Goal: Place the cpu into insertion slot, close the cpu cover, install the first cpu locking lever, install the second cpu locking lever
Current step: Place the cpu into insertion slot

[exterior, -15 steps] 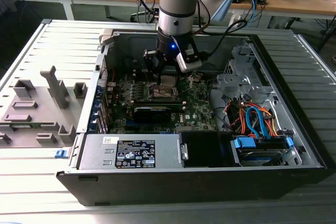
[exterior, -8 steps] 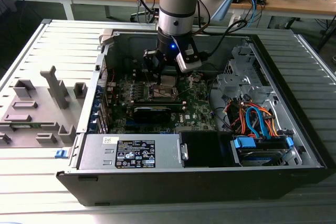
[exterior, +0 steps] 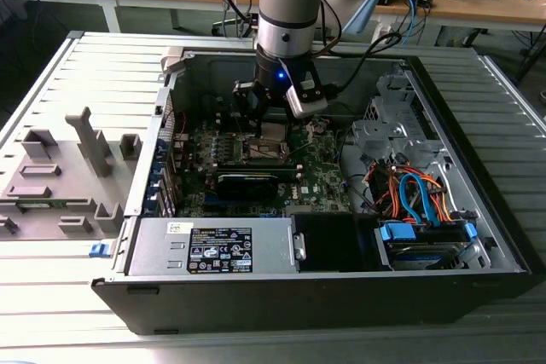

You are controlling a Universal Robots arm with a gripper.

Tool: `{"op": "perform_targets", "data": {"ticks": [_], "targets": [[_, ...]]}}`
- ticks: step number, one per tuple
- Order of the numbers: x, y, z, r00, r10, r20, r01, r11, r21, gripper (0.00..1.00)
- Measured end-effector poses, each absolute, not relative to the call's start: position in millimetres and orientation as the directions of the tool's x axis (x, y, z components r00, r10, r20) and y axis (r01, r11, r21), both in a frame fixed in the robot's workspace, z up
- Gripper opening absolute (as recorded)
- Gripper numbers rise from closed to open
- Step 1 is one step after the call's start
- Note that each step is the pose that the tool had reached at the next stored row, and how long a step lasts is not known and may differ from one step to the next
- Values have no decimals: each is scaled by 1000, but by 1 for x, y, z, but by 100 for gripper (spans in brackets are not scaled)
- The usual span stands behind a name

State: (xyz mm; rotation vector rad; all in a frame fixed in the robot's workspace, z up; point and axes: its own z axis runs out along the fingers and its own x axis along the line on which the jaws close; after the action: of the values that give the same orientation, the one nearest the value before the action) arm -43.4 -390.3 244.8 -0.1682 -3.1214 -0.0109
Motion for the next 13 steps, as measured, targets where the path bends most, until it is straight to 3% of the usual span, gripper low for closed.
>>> {"op": "perform_targets", "data": {"ticks": [13], "targets": [[-43,-390,244,-993,114,16,114,993,4,55]]}}
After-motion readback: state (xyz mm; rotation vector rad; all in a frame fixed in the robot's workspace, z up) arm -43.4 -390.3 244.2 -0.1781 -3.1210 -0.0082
